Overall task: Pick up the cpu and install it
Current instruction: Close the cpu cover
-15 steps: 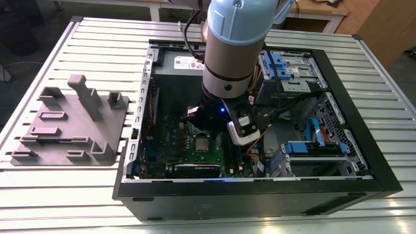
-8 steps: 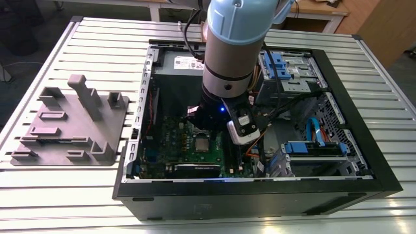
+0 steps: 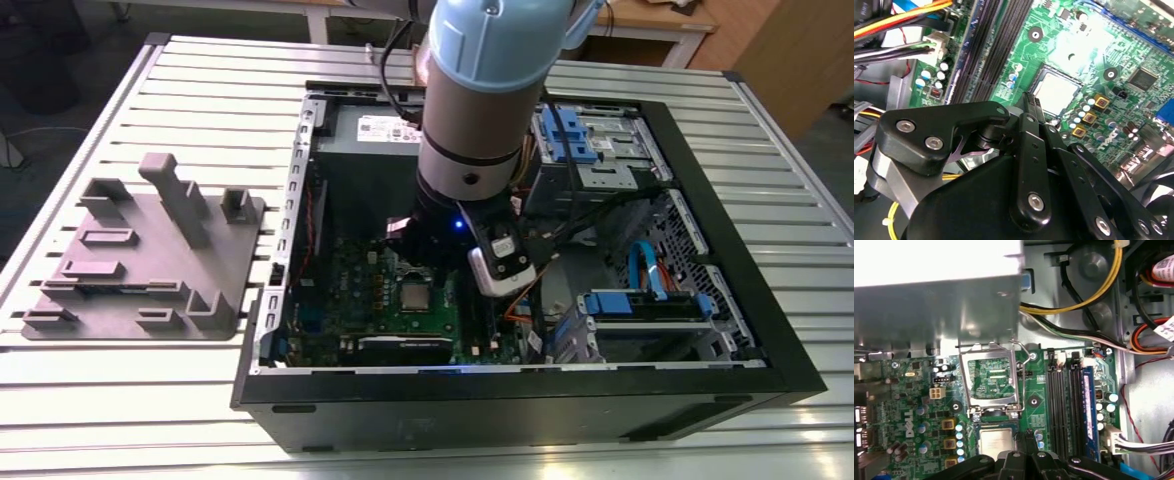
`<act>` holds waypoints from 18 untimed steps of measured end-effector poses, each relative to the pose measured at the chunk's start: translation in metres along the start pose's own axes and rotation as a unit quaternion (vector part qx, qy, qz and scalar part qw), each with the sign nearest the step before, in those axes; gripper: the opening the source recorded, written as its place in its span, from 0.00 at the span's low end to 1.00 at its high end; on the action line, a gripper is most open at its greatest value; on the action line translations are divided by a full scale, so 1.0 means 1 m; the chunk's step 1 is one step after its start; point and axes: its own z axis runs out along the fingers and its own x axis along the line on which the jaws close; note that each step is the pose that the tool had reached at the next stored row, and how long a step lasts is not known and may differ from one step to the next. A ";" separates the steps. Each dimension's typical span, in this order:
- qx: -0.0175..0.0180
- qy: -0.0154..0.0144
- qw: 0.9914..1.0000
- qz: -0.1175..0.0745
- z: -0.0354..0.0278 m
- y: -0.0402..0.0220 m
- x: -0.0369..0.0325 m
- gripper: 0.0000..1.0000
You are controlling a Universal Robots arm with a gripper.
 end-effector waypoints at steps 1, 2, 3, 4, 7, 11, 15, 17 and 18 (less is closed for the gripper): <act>0.000 0.000 1.000 0.000 0.0002 0.0003 -0.0014 0.10; 0.000 0.000 1.000 0.000 0.0004 0.0007 -0.0028 0.10; 0.000 0.000 1.000 0.000 0.0006 0.0013 -0.0040 0.10; 0.000 0.000 1.000 0.000 0.0008 0.0022 -0.0050 0.10; 0.000 0.000 1.000 0.000 0.0015 0.0055 -0.0065 0.10; 0.000 0.000 1.000 0.000 0.0023 0.0096 -0.0066 0.10; 0.000 0.000 1.000 0.000 0.0048 0.0147 -0.0071 0.10; 0.000 0.000 1.000 0.000 0.0061 0.0167 -0.0071 0.10; 0.000 0.000 1.000 0.000 0.0065 0.0174 -0.0071 0.10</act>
